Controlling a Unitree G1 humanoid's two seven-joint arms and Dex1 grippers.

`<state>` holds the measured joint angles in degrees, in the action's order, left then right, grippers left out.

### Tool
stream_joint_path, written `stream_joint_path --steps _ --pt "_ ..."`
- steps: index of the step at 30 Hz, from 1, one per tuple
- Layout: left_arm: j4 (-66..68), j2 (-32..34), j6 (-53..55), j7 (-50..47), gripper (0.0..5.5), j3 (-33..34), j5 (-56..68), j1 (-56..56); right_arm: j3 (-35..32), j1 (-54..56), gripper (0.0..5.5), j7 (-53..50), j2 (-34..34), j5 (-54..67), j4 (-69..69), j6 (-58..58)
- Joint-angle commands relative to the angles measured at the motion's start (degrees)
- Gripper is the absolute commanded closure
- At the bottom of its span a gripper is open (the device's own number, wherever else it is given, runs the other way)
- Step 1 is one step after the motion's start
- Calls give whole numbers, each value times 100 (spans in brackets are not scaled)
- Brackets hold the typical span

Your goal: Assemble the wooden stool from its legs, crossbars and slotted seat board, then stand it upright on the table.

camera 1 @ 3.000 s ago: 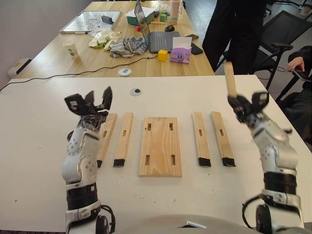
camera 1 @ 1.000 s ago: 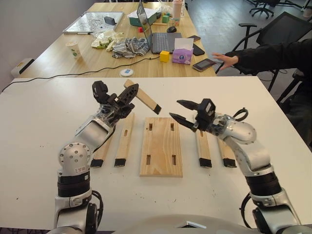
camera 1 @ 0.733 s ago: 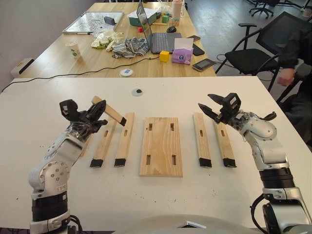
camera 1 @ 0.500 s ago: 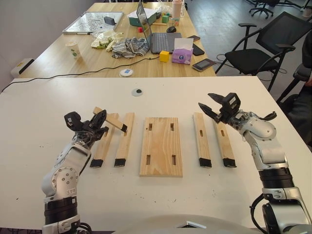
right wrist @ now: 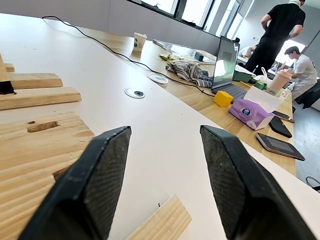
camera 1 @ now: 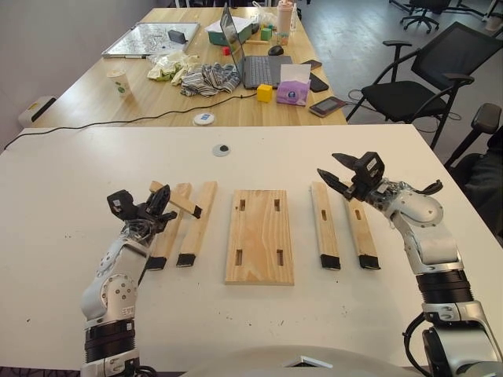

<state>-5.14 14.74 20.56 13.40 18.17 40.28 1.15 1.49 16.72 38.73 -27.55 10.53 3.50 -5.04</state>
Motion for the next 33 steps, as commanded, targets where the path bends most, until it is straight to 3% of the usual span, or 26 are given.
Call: stream_joint_path --steps 1,5,14,20,29,33 --pt "85 -179 -134 -387 512 -279 -764 362 78 103 295 83 17 -63 -14 70" --pt "24 -189 -402 -422 512 -814 -1531 571 105 107 295 94 11 -56 -36 58" --pt "290 49 412 -130 512 -1709 -2042 706 216 118 295 105 68 -80 -65 41" --pt "848 511 444 344 512 -2497 -2680 904 278 149 295 157 63 -103 137 106" --pt "1920 644 325 825 512 -2600 -2724 999 329 3 295 132 59 -80 54 76" --pt "1466 561 123 1035 512 -2626 -2460 1088 371 12 295 152 61 -99 98 95"
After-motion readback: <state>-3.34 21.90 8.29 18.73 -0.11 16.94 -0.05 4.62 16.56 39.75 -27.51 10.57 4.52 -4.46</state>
